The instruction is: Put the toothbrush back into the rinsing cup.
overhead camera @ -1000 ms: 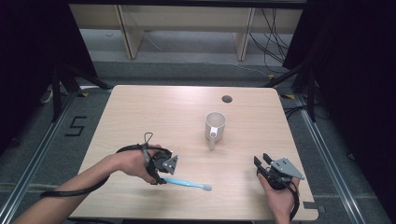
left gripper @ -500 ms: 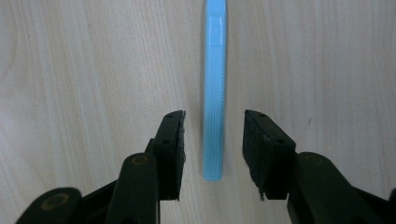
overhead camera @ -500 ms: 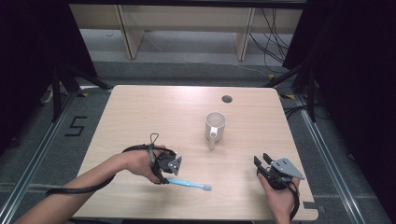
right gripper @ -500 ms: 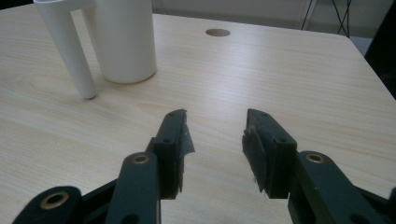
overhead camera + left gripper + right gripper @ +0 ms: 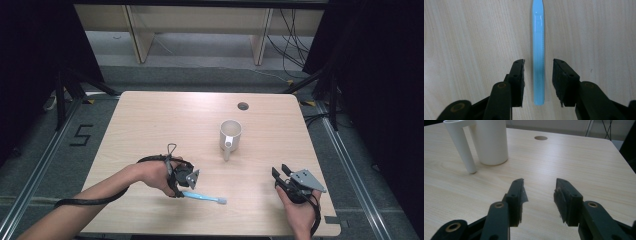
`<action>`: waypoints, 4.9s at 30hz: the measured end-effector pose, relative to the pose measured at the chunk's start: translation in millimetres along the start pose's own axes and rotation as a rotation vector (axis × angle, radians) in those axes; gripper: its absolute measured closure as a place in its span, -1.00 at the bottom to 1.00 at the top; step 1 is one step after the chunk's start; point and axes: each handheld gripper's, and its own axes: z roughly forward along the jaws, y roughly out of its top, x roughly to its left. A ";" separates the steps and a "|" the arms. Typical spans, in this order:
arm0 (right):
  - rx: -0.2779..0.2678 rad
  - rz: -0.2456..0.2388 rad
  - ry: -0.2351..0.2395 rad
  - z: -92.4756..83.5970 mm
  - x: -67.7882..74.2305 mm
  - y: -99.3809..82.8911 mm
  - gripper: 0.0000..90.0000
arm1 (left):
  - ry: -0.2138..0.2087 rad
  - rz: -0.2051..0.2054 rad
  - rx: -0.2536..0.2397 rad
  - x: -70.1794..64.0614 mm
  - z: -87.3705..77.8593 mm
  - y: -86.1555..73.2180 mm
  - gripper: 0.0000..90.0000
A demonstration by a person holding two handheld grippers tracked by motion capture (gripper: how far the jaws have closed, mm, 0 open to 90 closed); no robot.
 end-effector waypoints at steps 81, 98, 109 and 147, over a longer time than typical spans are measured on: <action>-0.003 -0.006 -0.009 -0.2 -0.8 -1.0 0.31 | -0.043 -0.041 0.011 6.0 13.5 7.0 0.75; 0.009 0.004 0.002 -0.2 0.7 -1.5 0.31 | 0.018 -0.039 -0.193 4.7 -13.5 -6.3 0.75; 0.007 0.002 0.002 0.0 1.9 -1.9 0.31 | 0.054 -0.072 -0.286 3.4 -16.7 -13.5 0.75; 0.023 0.043 0.003 -0.6 7.7 -1.6 0.31 | 0.259 -0.226 -0.773 -9.3 -26.9 -41.5 0.75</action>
